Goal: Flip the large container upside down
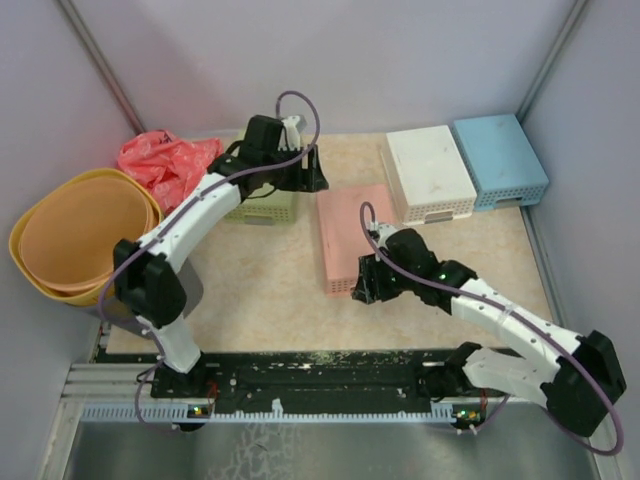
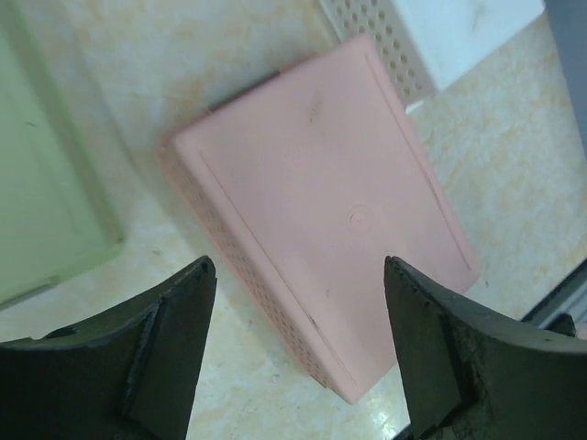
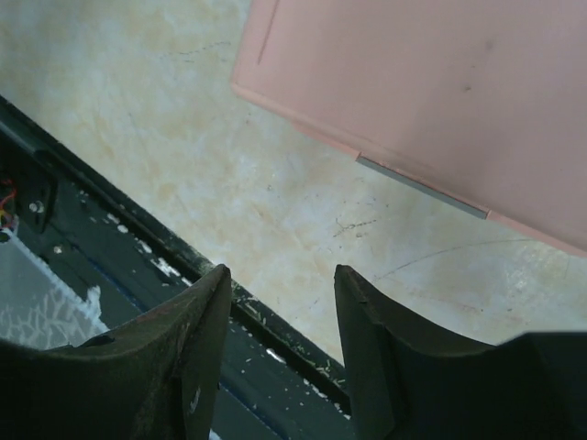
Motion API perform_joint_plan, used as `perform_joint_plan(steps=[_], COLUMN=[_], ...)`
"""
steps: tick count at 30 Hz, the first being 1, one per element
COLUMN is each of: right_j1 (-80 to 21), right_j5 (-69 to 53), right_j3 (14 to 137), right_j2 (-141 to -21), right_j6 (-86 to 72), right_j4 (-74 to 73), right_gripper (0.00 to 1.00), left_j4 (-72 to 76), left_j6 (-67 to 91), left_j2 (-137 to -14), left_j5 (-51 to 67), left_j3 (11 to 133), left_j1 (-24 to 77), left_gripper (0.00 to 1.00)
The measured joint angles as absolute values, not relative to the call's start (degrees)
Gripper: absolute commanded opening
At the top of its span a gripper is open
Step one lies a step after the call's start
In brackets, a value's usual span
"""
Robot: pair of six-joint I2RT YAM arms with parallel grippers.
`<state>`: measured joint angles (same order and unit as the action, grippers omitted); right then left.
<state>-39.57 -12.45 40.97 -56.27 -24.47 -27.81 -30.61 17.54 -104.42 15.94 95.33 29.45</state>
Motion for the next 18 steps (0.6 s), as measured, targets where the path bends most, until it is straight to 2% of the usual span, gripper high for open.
perform_joint_plan(steps=[5, 10, 18], right_j1=[-40.45, -37.87, -29.45], right_j5=[-8.6, -4.51, -1.87], right_j3=[38.89, 41.74, 62.24], right_j2=[-63.68, -76.12, -98.94], right_j6=[-25.63, -27.14, -28.08], right_j4=[-21.93, -13.52, -4.51], right_gripper=[0.49, 0.49, 0.5], left_j4=[-28.42, -25.17, -26.15], left_j6=[16.91, 16.86, 18.13], left_j2=[-93.23, -85.86, -84.47], left_j5=[8.1, 3.33, -0.99], left_j3=[94.94, 91.31, 81.36], left_j1=[29.1, 29.04, 29.04], left_gripper=[0.89, 0.91, 0.99])
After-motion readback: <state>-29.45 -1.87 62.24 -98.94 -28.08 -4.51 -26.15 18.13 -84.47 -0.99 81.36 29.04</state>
